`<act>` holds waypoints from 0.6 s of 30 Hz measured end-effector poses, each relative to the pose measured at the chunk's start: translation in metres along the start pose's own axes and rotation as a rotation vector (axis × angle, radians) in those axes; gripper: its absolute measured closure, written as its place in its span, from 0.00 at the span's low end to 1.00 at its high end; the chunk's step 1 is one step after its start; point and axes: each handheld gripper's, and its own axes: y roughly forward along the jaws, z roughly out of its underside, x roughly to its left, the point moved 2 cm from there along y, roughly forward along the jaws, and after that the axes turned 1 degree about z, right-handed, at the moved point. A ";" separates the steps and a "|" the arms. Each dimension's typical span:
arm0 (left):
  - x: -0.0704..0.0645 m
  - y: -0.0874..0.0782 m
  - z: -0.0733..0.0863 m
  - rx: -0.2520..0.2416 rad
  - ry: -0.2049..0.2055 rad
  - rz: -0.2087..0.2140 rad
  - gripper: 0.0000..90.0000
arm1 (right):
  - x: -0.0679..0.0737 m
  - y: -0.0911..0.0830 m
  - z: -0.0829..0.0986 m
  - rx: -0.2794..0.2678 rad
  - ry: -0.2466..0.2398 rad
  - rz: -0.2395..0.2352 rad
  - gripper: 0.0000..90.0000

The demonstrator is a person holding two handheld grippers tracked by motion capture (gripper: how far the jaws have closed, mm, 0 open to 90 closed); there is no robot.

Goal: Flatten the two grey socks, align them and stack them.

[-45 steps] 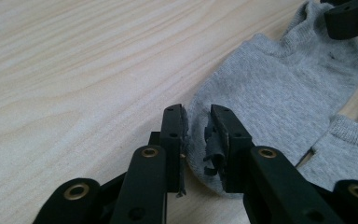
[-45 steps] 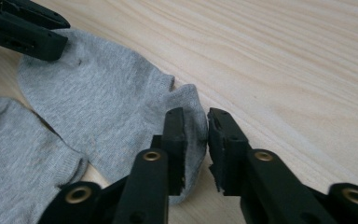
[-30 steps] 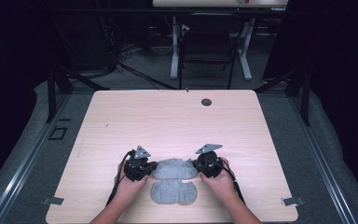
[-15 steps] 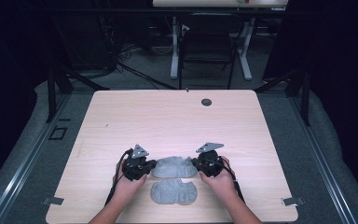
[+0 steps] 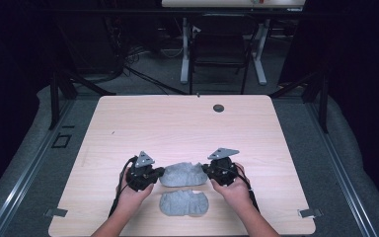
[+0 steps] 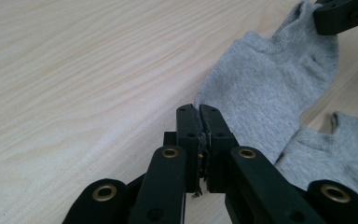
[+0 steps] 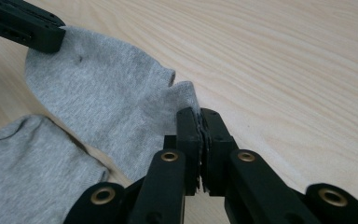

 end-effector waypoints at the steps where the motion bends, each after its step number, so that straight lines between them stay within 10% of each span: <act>1: 0.000 -0.001 0.000 -0.006 0.008 -0.006 0.98 | 0.001 -0.001 -0.001 -0.004 0.000 -0.003 0.97; 18: -0.012 -0.027 0.003 -0.022 0.026 0.034 0.98 | 0.012 -0.027 -0.001 -0.026 -0.041 -0.038 0.97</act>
